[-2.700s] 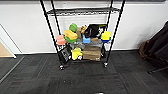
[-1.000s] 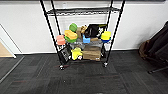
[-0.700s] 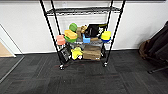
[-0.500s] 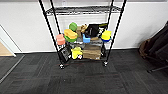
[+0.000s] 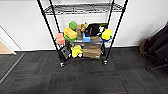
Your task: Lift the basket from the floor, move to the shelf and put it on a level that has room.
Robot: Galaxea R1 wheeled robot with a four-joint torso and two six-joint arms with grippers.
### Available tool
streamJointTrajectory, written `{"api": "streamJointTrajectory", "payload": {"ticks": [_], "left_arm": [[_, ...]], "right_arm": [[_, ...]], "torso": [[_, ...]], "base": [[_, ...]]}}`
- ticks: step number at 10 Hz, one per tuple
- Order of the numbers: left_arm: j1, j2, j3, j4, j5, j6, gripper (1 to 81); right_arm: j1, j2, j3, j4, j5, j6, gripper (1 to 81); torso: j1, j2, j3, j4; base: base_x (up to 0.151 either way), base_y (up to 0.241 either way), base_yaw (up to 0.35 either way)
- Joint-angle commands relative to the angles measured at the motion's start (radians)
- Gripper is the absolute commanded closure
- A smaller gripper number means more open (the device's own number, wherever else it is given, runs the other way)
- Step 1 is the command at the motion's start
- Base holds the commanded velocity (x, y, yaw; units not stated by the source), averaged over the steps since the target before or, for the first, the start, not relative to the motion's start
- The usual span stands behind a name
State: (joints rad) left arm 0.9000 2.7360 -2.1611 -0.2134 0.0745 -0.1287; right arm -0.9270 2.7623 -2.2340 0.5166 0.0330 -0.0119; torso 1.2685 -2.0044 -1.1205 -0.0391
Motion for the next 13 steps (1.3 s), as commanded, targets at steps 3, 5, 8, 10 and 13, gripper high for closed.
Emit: {"api": "streamJointTrajectory", "payload": {"ticks": [3,5,8,10,13], "left_arm": [[-0.105,-0.068,0.135,-0.023,0.002,0.000,81.1],[-0.109,-0.088,0.139,-0.064,-0.014,-0.003,81.1],[-0.147,-0.140,0.167,-0.095,-0.024,-0.005,81.1],[-0.180,-0.191,0.197,-0.101,-0.018,-0.005,81.1],[-0.206,-0.225,0.244,-0.104,-0.012,-0.005,81.1]], "right_arm": [[0.147,-0.063,0.139,-0.010,-0.110,0.023,81.1],[0.173,-0.060,0.133,-0.033,-0.160,0.021,81.1],[0.208,-0.059,0.136,-0.033,-0.174,0.024,81.1],[0.239,-0.050,0.130,-0.026,-0.173,0.027,81.1],[0.268,-0.050,0.130,-0.021,-0.173,0.027,81.1]], "torso": [[-0.102,0.159,0.069,0.000],[-0.143,0.224,0.040,0.000],[-0.206,0.321,0.050,0.000],[-0.251,0.391,0.050,0.000],[-0.307,0.480,0.155,0.000]], "base": [[0.000,0.000,0.000],[0.000,0.000,0.000],[0.000,0.000,0.000],[0.000,0.000,0.000],[0.000,0.000,0.000]]}}
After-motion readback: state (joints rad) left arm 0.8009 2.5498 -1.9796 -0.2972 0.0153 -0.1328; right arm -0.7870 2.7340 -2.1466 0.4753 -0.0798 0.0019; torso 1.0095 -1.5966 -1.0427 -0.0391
